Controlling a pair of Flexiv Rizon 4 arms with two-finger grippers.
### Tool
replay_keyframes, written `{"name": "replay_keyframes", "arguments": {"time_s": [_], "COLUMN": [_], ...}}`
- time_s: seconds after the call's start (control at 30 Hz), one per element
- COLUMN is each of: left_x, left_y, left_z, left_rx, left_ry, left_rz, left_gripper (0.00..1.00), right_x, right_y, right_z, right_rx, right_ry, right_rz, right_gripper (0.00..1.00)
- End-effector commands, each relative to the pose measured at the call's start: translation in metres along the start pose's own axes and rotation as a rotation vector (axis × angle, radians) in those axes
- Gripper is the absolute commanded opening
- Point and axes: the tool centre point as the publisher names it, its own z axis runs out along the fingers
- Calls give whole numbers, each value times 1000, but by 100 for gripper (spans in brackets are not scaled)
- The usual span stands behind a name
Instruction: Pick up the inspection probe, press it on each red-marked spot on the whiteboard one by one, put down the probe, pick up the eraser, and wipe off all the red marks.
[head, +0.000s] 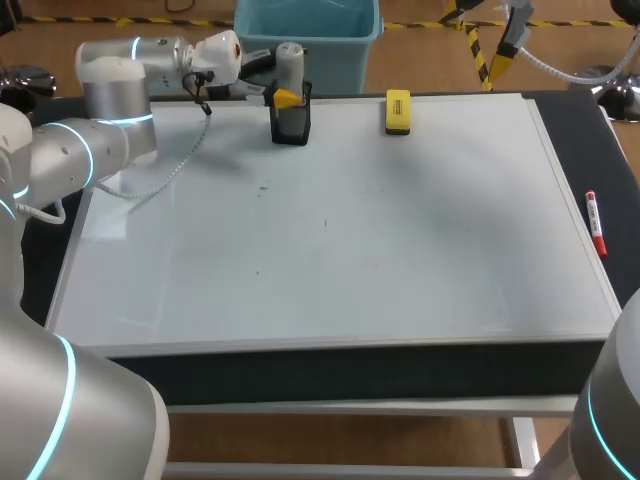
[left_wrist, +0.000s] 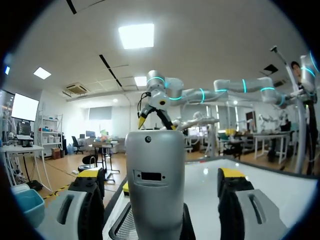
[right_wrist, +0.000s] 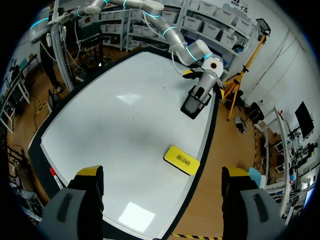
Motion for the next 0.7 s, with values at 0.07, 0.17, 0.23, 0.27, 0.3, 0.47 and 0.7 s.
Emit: {"name": "replay_keyframes", "arguments": {"time_s": [0.07,0.17,0.23,0.27,0.3,0.47,0.7], "left_x": [2,10,16,19,22,36,61], "left_y": [-12,-15,-15,-16,-16,-19,-27], "left_z": [-12,-22,-32,-37,-42,-64,-90], "left_rx": [-117,-229,-274,-291,-312,-372,-460], "left_ry": [103,26,-16,-37,-57,-121,-206], "left_rz": [8,23,32,32,35,48,75], "left_gripper": [100,100,100,100,100,100,100], "right_x": [0,0,0,0,0,0,0], "right_y": [0,0,0,0,0,0,0], "right_z": [-1,-1,-1,-1,-1,-1,-1], "right_rx": [4,4,4,4,4,4,4], "right_ry": [3,3,3,3,3,3,3], "right_rz": [-1,-1,-1,-1,-1,-1,-1], "right_gripper": [100,100,100,100,100,100,100]}}
